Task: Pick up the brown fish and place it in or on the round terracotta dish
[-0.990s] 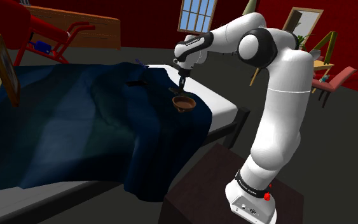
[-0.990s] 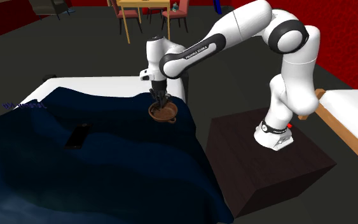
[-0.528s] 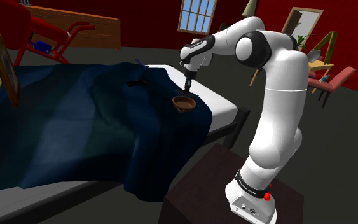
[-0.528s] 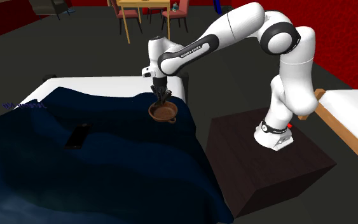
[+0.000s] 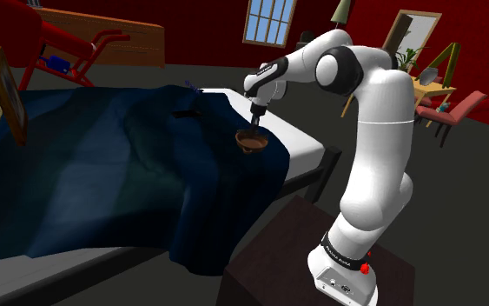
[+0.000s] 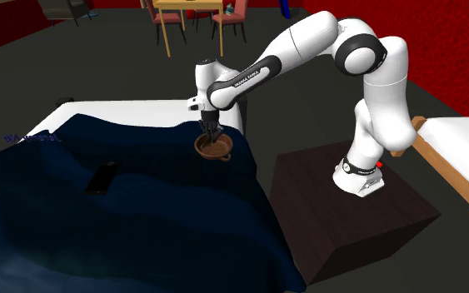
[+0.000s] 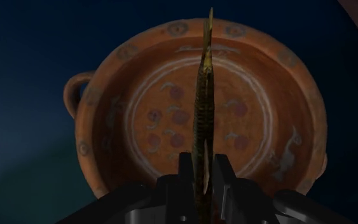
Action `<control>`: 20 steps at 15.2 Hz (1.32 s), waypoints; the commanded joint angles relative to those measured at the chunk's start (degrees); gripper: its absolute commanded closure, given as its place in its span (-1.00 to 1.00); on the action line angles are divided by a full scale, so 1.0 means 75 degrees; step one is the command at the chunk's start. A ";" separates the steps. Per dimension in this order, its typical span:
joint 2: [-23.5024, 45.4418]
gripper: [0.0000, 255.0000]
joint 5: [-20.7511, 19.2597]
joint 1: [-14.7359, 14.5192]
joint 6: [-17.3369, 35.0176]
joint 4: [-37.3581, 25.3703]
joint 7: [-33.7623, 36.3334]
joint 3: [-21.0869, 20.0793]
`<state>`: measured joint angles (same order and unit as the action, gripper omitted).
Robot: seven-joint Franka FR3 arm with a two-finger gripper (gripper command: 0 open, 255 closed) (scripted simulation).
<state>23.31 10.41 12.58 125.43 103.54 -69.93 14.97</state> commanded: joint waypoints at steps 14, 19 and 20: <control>0.0072 -1.00 0.0032 0.0006 0.0140 0.0069 -0.0023 -0.0015; -0.0385 -1.00 -0.0155 -0.0022 -0.0655 -0.0287 0.0096 0.0077; -0.0386 -1.00 -0.0156 -0.0022 -0.0654 -0.0286 0.0096 0.0077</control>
<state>20.51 9.32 12.43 120.97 101.71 -69.29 15.53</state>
